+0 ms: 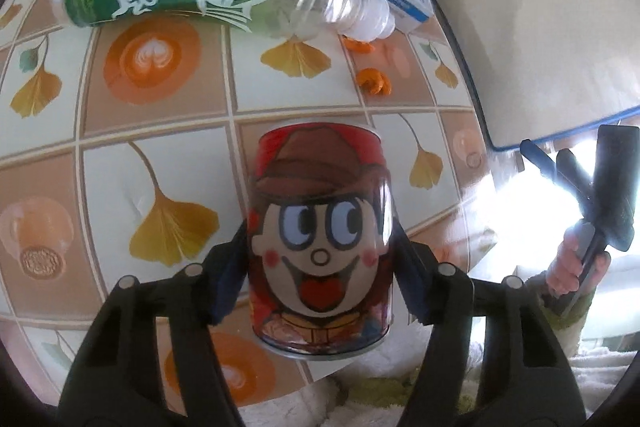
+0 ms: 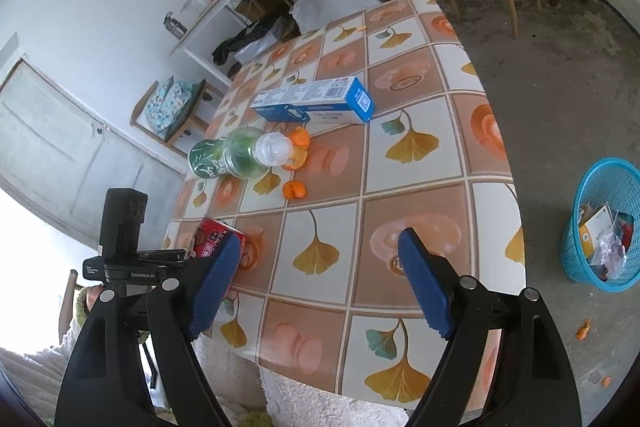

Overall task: Collect trash
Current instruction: 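Grasp the green bottle with the right gripper while the left gripper holds the red can, then lift the green bottle with the right gripper off the table, then carry the can and bottle over the blue wastebasket and open both grippers, then move both grippers back to the table toward the orange peels, then grasp the orange peels with the left gripper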

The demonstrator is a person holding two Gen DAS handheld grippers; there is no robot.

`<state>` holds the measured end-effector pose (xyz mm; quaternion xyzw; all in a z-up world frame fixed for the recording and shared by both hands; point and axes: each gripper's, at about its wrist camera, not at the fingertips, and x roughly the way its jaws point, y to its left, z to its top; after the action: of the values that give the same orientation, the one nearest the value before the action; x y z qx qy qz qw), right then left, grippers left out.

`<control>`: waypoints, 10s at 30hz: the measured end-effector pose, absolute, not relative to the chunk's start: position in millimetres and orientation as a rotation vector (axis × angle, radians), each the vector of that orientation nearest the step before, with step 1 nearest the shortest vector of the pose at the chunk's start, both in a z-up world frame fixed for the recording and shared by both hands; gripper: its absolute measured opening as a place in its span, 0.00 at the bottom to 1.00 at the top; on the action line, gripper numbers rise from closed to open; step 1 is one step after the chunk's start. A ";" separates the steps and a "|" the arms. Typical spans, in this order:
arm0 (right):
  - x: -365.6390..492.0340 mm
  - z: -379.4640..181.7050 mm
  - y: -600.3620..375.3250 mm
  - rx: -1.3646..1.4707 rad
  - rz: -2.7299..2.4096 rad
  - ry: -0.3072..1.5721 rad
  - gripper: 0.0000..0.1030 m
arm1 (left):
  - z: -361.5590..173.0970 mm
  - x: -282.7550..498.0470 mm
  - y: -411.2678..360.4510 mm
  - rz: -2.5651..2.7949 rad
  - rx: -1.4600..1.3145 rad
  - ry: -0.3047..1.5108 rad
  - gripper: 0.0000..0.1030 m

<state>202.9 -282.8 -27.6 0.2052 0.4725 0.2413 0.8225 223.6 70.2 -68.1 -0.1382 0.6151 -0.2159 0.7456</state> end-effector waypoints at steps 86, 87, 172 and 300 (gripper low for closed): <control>206.3 116.6 -150.1 -0.145 0.633 0.688 0.59 | 5.9 108.4 114.7 -0.166 -0.391 0.854 0.60; 202.7 116.7 -155.3 -0.134 0.625 0.686 0.59 | 7.8 106.2 113.3 -0.169 -0.390 0.849 0.60; 77.8 -234.2 -619.1 0.924 -0.268 0.901 0.75 | 31.0 199.4 -158.1 -0.694 -0.079 0.905 0.81; 257.7 -51.4 -113.8 0.076 0.557 1.092 0.18 | -77.0 141.7 98.6 -0.064 -0.086 0.948 0.92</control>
<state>257.7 -113.8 -51.4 0.0358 0.5122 0.2612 0.8174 141.7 98.6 -77.0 -0.0414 0.4563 -0.0309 0.8883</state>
